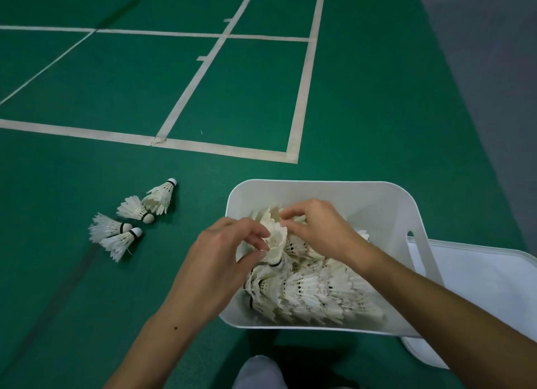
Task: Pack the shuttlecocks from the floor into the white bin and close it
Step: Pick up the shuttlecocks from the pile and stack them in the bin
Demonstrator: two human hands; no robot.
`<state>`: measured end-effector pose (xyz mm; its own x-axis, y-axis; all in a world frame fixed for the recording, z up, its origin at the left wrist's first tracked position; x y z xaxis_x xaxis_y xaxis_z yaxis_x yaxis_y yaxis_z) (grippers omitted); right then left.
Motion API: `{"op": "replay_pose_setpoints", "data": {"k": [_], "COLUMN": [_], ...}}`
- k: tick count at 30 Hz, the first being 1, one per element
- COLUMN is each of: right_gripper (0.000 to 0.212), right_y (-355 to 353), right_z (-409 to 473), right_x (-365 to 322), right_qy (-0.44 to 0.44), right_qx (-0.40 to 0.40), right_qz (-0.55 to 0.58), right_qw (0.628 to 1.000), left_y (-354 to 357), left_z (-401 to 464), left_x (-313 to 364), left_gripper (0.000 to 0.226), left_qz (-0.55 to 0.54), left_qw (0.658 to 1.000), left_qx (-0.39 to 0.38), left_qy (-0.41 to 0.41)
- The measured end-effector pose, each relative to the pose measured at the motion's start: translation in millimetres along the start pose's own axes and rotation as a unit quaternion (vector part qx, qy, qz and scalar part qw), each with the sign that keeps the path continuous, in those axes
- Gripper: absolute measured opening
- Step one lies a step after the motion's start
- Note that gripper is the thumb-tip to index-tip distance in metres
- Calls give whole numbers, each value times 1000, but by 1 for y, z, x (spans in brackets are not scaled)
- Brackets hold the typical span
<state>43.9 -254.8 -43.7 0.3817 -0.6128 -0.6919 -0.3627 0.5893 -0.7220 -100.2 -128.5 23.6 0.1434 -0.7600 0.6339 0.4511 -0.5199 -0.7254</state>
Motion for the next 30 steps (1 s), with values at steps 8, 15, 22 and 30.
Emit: {"op": "replay_pose_setpoints", "data": {"k": [8, 15, 22, 30], "right_gripper": [42, 20, 11, 14], "right_y": [-34, -50, -43, 2], "right_z": [-50, -38, -13, 1], "right_x": [-28, -16, 13, 23], "right_qy": [-141, -172, -64, 23], "right_qx": [-40, 87, 166, 86], "right_qz": [-20, -116, -114, -35], "right_qw": [989, 974, 977, 995], "left_y": [4, 20, 71, 85], "left_z": [10, 25, 42, 46], "left_x": [6, 3, -16, -35], "left_gripper": [27, 38, 78, 70], "left_qz": [14, -53, 86, 113], "left_qw": [999, 998, 981, 967], "left_qx": [-20, 13, -137, -172], "left_qy": [31, -12, -111, -150]}}
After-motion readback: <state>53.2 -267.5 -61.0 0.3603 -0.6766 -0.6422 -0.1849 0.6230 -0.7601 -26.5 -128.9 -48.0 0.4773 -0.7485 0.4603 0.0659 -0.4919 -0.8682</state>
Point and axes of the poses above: each hand's wrist, its own z-axis towards the middle knuckle, its own y-axis out of the palm, x = y × z, the point moved 7 cm from there along z, towards the middle knuckle, and after that the axes turned 15 degrees about x, right-handed, at the moved point
